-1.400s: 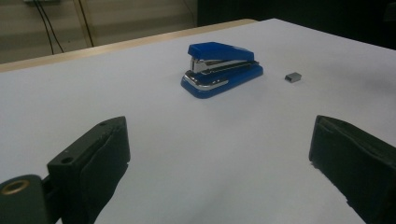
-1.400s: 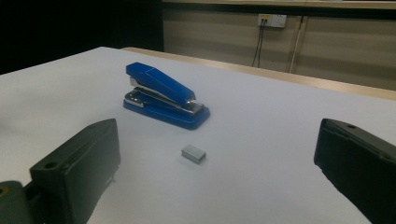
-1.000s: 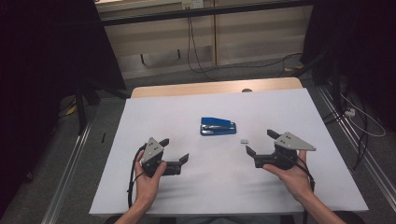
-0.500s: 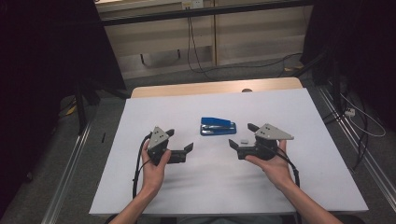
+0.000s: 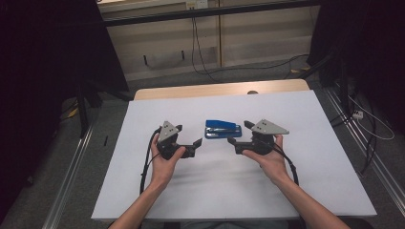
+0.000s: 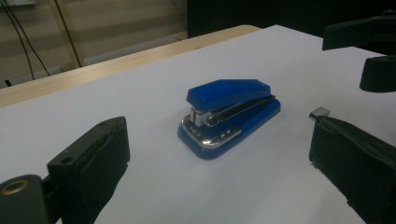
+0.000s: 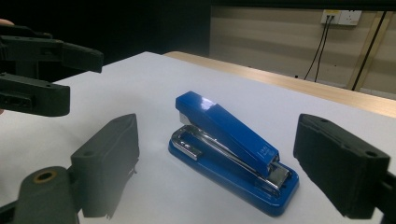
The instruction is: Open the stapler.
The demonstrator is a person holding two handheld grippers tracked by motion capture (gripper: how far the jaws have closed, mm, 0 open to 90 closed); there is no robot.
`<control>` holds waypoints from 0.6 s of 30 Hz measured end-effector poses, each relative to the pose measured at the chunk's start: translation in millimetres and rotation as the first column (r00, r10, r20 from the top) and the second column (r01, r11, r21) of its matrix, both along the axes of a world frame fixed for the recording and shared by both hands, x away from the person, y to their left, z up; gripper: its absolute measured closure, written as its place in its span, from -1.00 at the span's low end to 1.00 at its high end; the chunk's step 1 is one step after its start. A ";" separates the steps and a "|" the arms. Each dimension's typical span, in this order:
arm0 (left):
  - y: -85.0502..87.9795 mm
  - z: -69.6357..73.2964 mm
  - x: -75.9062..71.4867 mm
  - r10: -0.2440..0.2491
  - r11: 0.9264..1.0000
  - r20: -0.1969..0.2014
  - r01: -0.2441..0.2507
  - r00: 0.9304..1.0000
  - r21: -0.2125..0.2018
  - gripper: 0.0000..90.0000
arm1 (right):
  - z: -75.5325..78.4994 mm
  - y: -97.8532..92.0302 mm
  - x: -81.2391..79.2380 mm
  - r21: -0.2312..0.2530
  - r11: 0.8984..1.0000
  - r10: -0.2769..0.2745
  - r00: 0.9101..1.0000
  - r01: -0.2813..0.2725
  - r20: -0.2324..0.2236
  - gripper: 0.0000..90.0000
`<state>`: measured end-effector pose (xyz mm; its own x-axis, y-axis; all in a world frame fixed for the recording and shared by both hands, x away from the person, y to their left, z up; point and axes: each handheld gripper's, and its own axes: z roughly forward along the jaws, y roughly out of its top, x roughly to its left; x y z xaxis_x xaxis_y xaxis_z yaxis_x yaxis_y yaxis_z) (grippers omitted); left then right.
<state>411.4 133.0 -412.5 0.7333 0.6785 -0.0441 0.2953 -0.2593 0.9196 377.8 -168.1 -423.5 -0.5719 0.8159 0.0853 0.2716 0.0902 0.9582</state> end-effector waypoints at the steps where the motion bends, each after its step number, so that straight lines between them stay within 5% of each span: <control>1: -1.6 -0.1 2.1 0.001 1.000 0.005 -0.002 1.000 0.004 -0.88 | -0.3 1.1 2.0 -0.006 1.000 0.004 1.000 -0.004 0.001 -0.65; 8: -8.6 1.0 18.4 0.022 1.000 0.014 -0.023 1.000 0.009 -0.88 | -2.7 7.2 12.7 -0.013 1.000 0.005 1.000 -0.005 -0.008 -0.43; 15: -7.0 0.2 30.5 0.066 0.997 0.006 -0.066 0.998 -0.038 -0.88 | -0.1 7.4 24.4 -0.026 1.000 0.016 1.000 -0.017 -0.023 -0.19; 18: -3.5 -0.1 30.4 0.076 0.997 0.018 -0.076 0.997 -0.005 -0.88 | -1.5 10.3 28.0 -0.032 0.999 0.033 0.999 -0.034 -0.037 -0.07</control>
<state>441.7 129.5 -412.6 0.6804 0.7321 -0.0340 0.2972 -0.2332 0.9259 405.8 -157.8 -424.9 -0.5960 0.7990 0.0797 0.3022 0.1312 0.9442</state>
